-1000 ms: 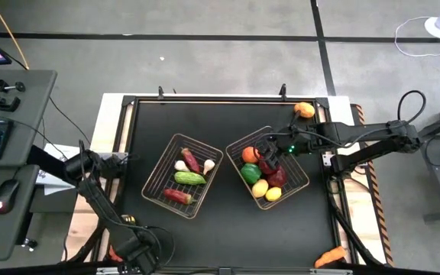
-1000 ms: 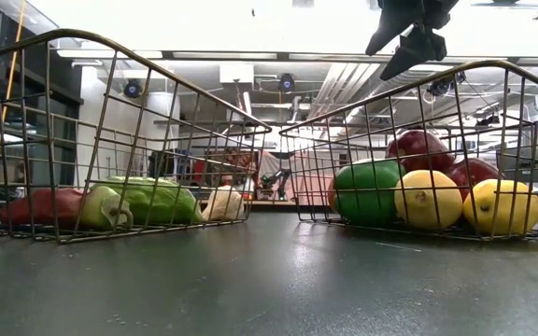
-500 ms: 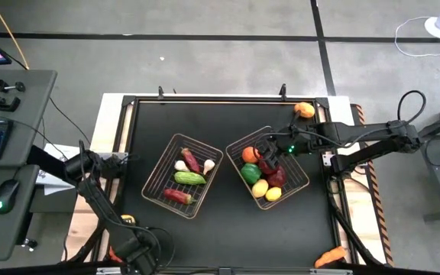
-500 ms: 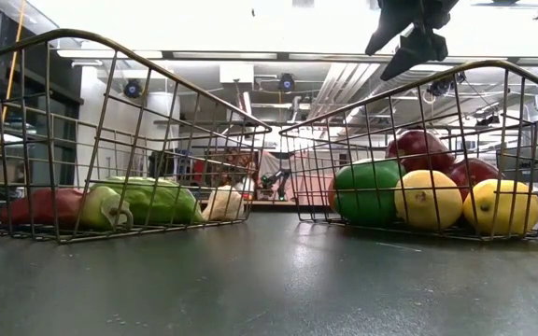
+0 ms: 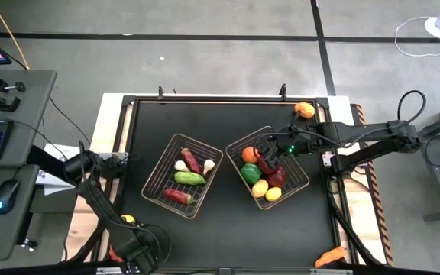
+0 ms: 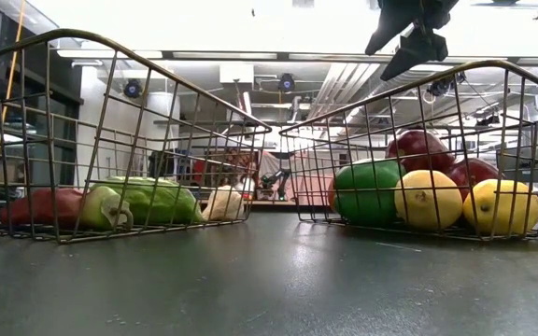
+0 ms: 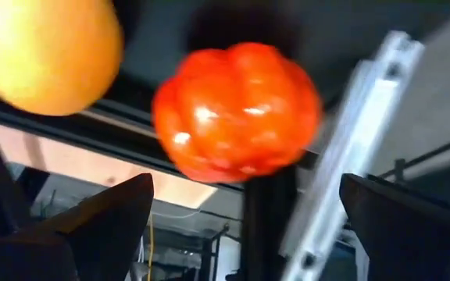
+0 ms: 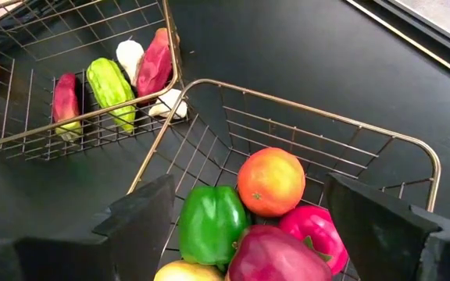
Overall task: Sort produce into baskets
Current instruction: Put the pumpkin into the left basket, then put the potato into the left basket
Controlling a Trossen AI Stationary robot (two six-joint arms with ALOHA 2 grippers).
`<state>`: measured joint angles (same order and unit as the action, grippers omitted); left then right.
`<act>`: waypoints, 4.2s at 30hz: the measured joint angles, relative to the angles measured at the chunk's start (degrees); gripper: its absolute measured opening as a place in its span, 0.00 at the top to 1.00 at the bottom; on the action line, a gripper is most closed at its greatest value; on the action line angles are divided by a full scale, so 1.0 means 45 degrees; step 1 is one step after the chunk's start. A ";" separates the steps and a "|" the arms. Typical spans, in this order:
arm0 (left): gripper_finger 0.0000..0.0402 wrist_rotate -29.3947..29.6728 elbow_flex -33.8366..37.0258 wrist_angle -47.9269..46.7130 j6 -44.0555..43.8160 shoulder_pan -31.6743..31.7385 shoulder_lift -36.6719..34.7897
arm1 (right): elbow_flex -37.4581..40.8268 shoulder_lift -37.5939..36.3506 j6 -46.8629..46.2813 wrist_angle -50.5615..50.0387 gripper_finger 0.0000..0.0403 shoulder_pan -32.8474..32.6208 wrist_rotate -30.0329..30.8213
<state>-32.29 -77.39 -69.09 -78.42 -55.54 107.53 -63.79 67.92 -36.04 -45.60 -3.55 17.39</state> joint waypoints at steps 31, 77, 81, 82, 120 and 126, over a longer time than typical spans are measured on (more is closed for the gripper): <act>0.00 -0.0418 0.2683 0.3670 -0.1829 -0.0264 0.0005 | -0.0010 0.0000 -0.0003 -0.0262 0.20 0.0004 0.0000; 0.18 1.1160 0.4259 0.9763 0.9220 0.9457 -1.1048 | -0.0010 0.0000 -0.0003 0.5142 0.20 0.0005 0.2220; 0.18 1.0885 0.6626 1.3042 0.8587 0.9456 -1.1420 | -0.0010 0.0000 -0.0283 0.5396 0.20 0.0005 0.2235; 0.18 1.0798 0.7174 1.3765 0.8401 0.9460 -1.1469 | -0.0010 0.0000 -0.0382 0.5396 0.20 0.0005 0.2274; 0.01 0.5385 0.8687 1.3785 0.9846 1.1835 -1.1970 | -0.0010 0.0000 -0.2349 0.5454 0.20 0.0627 0.3133; 0.01 0.5651 0.8682 1.3749 1.0399 1.2118 -1.1990 | -0.0010 0.0000 -0.2252 0.5043 0.20 0.1333 0.3118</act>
<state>-6.86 -38.33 -7.22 -31.63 -1.01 53.57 -63.83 67.92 -46.17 -22.91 2.45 31.42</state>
